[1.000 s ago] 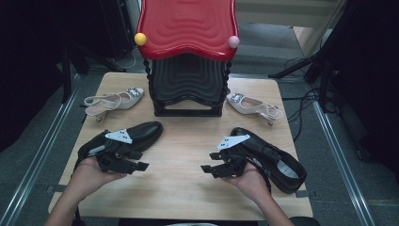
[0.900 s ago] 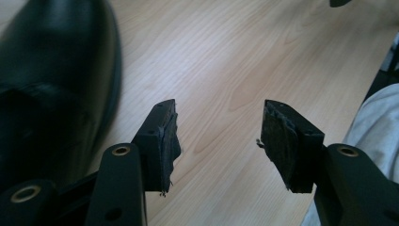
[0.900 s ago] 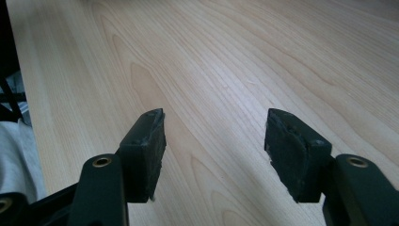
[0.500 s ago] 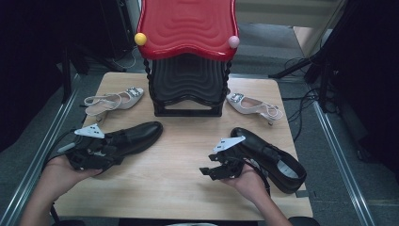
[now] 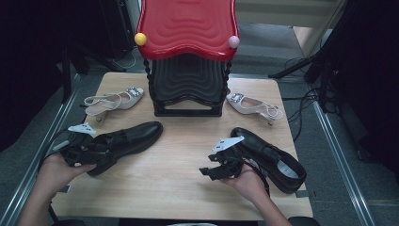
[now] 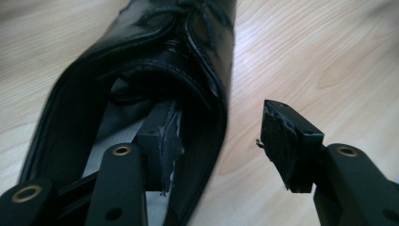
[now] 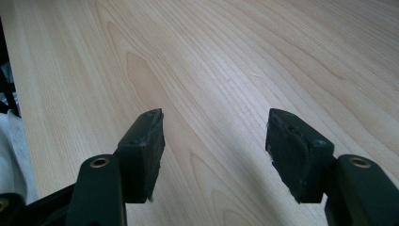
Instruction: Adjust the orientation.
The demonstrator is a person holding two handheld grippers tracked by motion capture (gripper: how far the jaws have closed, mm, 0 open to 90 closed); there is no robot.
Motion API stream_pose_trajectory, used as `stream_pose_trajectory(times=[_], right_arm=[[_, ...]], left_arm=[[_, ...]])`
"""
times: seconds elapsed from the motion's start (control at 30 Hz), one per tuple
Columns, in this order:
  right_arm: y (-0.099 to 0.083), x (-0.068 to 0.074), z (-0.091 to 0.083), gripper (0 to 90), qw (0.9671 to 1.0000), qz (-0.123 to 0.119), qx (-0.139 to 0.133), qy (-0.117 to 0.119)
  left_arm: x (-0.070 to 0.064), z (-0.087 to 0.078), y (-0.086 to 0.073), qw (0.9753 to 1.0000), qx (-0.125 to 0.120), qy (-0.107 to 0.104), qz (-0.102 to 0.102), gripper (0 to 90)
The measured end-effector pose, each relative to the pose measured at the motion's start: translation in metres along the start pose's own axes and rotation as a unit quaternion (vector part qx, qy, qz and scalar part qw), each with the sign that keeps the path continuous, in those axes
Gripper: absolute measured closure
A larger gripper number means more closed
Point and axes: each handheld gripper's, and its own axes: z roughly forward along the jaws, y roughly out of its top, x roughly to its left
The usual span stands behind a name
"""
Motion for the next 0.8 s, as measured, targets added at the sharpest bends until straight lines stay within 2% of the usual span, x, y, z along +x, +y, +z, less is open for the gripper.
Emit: stream_pose_trajectory(times=[0.07, 0.13, 0.2, 0.27, 0.3, 0.47, 0.57, 0.6, 0.67, 0.73, 0.8], right_arm=[[0.000, 0.000, 0.001, 38.9, 1.0000, -0.001, 0.000, 0.001], [0.000, 0.001, 0.001, 39.0, 1.0000, 0.000, 0.001, 0.001], [0.000, 0.001, 0.002, 39.4, 1.0000, 0.001, 0.002, 0.001], [0.000, 0.001, 0.003, 39.6, 1.0000, 0.001, 0.003, 0.003], [0.000, 0.001, 0.003, 39.6, 1.0000, 0.001, 0.004, 0.003], [0.001, 0.000, 0.002, 39.7, 1.0000, 0.001, -0.002, 0.002], [0.001, -0.001, 0.000, 39.6, 1.0000, 0.003, -0.007, 0.003], [0.001, -0.001, -0.001, 39.5, 0.9999, 0.005, -0.009, 0.003], [0.000, -0.002, -0.001, 39.4, 0.9999, 0.005, -0.009, 0.002], [0.000, -0.002, -0.002, 39.1, 0.9999, 0.006, -0.013, 0.000], [0.000, -0.003, -0.003, 39.1, 0.9999, 0.005, -0.014, 0.000]], left_arm=[[-0.002, 0.007, 0.007, 0.9999, -0.002, -0.011, 0.002, 55.6], [-0.003, 0.010, 0.009, 0.9999, 0.000, -0.010, 0.009, 58.0], [-0.003, 0.019, 0.014, 0.9996, 0.015, 0.004, 0.022, 59.8], [0.000, 0.024, 0.015, 0.9997, 0.012, -0.003, 0.024, 67.9], [0.001, 0.023, 0.015, 0.9998, 0.005, -0.012, 0.016, 73.6], [-0.002, 0.020, 0.018, 0.9997, 0.001, -0.023, 0.007, 80.0], [-0.008, 0.019, 0.024, 0.9995, 0.002, -0.031, 0.002, 80.2], [-0.017, 0.021, 0.032, 0.9993, 0.007, -0.035, 0.012, 80.1], [-0.021, 0.022, 0.035, 0.9991, 0.007, -0.038, 0.015, 80.0], [-0.035, 0.029, 0.048, 0.9984, 0.006, -0.051, 0.023, 80.0], [-0.039, 0.032, 0.053, 0.9983, 0.005, -0.053, 0.025, 80.0]])
